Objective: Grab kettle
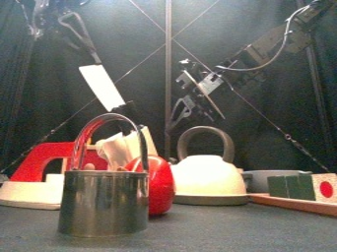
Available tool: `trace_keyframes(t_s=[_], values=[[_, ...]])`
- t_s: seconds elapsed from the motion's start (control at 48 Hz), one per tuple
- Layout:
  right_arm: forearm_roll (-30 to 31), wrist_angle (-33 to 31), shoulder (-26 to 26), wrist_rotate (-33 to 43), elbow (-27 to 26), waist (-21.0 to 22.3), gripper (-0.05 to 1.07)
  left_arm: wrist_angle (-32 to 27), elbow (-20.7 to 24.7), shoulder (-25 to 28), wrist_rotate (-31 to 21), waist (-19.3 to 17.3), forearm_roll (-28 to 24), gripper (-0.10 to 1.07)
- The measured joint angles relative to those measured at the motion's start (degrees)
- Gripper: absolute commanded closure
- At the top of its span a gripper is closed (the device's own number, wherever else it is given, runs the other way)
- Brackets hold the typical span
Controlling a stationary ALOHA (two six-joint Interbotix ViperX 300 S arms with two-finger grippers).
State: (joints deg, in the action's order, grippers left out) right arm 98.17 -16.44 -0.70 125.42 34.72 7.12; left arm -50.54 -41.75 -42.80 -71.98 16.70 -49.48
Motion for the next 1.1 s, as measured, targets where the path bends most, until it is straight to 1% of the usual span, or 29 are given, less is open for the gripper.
trace_keyframes(t_s=[0.167, 0.271, 0.438, 0.542, 0.667, 0.812, 1.0, 1.104], values=[[0.00, 0.09, 2.20, -0.09, 1.49, -0.18, 0.65, 0.97, 0.00, -0.53, 0.18, 0.79, -1.32, 0.44], [0.18, 0.09, 4.66, -0.09, 2.90, -0.62, 0.64, 2.55, -0.26, -0.70, 0.00, 1.14, -2.81, 0.44], [0.35, 0.09, 9.67, 0.00, 5.98, -2.81, 0.64, 8.09, -1.76, -0.79, -0.18, 1.23, -6.77, 0.44], [-0.70, 0.00, 13.18, 0.00, 7.21, -5.45, 0.64, 11.43, -3.08, -0.70, -0.35, 1.23, -9.23, 0.44], [-3.60, 0.09, 16.17, -0.18, 8.17, -7.91, 0.63, 14.94, -4.92, -0.79, -0.62, 1.32, -12.13, 0.45], [-7.73, 0.09, 16.88, -0.26, 8.44, -10.11, 0.61, 19.42, -7.82, -0.79, -0.88, 1.23, -16.88, 0.45], [-16.52, 0.09, 16.96, -0.35, 8.44, -10.20, 0.59, 22.24, -9.58, -0.79, -0.97, 1.23, -20.83, 0.45], [-19.16, -0.09, 17.14, -1.05, 8.61, -10.20, 0.59, 24.08, -10.63, -0.88, -0.97, 1.14, -23.73, 0.44]])
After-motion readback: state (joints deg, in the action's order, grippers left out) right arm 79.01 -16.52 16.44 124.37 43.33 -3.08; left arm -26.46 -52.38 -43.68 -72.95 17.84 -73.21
